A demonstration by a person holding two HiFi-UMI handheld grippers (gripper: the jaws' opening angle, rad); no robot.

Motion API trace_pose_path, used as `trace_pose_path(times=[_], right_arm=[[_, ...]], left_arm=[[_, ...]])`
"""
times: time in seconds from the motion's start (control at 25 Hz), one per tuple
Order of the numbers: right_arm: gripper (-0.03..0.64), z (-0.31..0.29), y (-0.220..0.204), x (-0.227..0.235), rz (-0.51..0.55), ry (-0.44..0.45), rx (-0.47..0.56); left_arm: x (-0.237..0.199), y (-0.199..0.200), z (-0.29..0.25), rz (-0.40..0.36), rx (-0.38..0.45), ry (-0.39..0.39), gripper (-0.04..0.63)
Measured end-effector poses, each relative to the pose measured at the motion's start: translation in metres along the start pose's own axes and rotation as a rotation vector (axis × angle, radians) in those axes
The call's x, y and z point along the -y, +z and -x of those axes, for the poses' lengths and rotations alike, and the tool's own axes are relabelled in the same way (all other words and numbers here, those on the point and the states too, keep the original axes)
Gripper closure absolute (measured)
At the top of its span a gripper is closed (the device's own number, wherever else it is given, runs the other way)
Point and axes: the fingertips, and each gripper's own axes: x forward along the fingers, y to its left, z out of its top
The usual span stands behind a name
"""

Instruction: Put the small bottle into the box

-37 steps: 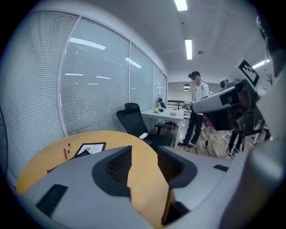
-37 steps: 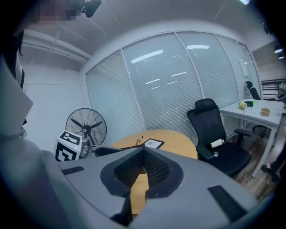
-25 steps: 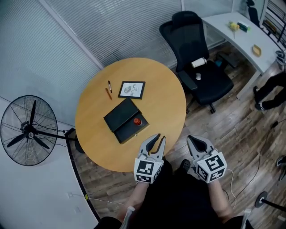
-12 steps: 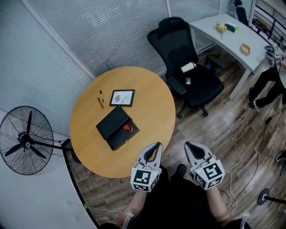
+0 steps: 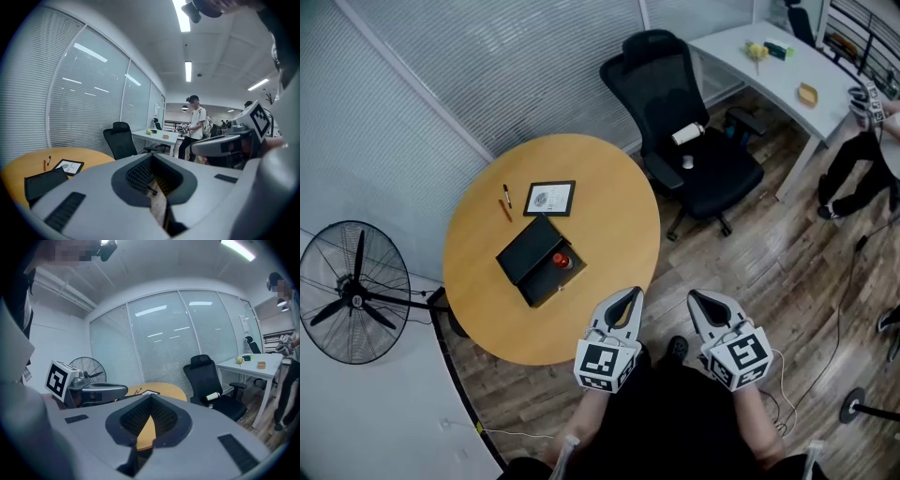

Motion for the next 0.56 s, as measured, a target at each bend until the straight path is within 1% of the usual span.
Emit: trace_pose_path(times=[0.32,0.56], right_arm=[[0.607,-0.008,0.000,-0.006,0.008,0.028,-0.012],[0.609,-0.012,-0.001,0.000,0.008,0.024,-0.016]], left_arm=[[-0.008,-0.003,0.005,0.003,-0.016,0.023,0.598],[-0.008,-0.006,0.000,0.003,-0.021,0.024,0.598]])
